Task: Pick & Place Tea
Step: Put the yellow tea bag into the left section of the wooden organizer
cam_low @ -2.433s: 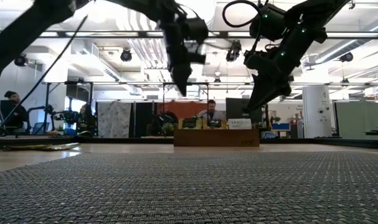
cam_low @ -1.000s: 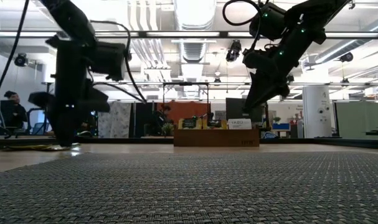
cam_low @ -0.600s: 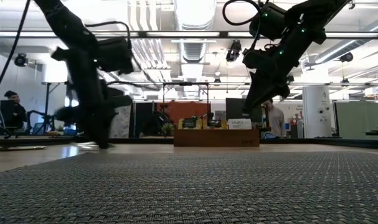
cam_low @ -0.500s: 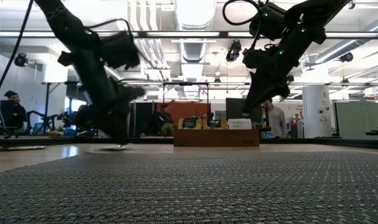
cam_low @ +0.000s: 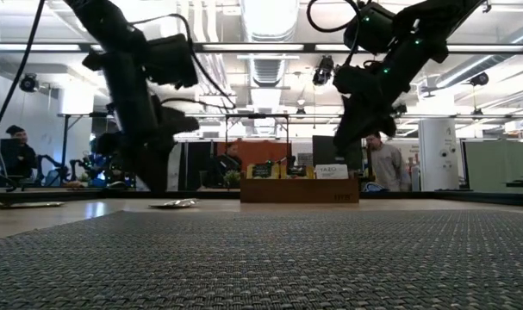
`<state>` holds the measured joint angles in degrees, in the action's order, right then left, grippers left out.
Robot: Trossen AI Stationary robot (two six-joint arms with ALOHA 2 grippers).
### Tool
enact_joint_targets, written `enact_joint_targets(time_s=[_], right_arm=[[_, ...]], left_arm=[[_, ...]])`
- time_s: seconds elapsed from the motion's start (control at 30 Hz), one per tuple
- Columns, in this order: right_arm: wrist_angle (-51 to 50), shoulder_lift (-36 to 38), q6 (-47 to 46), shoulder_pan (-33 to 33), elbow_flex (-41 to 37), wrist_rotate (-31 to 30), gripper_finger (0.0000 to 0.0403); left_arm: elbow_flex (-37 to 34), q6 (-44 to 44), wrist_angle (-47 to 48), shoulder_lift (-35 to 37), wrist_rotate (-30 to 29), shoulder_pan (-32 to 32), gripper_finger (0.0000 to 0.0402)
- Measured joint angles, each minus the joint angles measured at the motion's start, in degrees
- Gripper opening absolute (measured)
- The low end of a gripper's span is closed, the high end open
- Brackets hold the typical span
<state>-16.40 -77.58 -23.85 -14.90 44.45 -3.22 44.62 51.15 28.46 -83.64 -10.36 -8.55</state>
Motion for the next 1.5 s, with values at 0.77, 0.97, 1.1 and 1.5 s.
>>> enact_joint_targets(time_s=[0.77, 0.97, 1.1, 1.5], right_arm=[[8.73, -25.92, -1.55, 1.88, 17.97, 12.73, 0.0095], [8.26, -26.05, -1.12, 2.62, 19.23, 15.03, 0.0088], [8.74, -26.75, -0.36, 3.95, 20.33, 15.41, 0.0085], [9.35, -38.16, 3.88, 5.14, 28.7, 15.34, 0.0087]], left_arm=[[-4.09, 10.49, -20.92, -3.47, 7.22, 1.13, 0.0071], [-4.07, 6.77, -17.63, -0.29, 2.93, 1.13, 0.0071], [-4.65, 4.29, -14.92, -0.31, -0.2, 0.86, 0.0071], [-7.25, 5.93, -18.31, -2.8, 3.68, 1.12, 0.0071]])
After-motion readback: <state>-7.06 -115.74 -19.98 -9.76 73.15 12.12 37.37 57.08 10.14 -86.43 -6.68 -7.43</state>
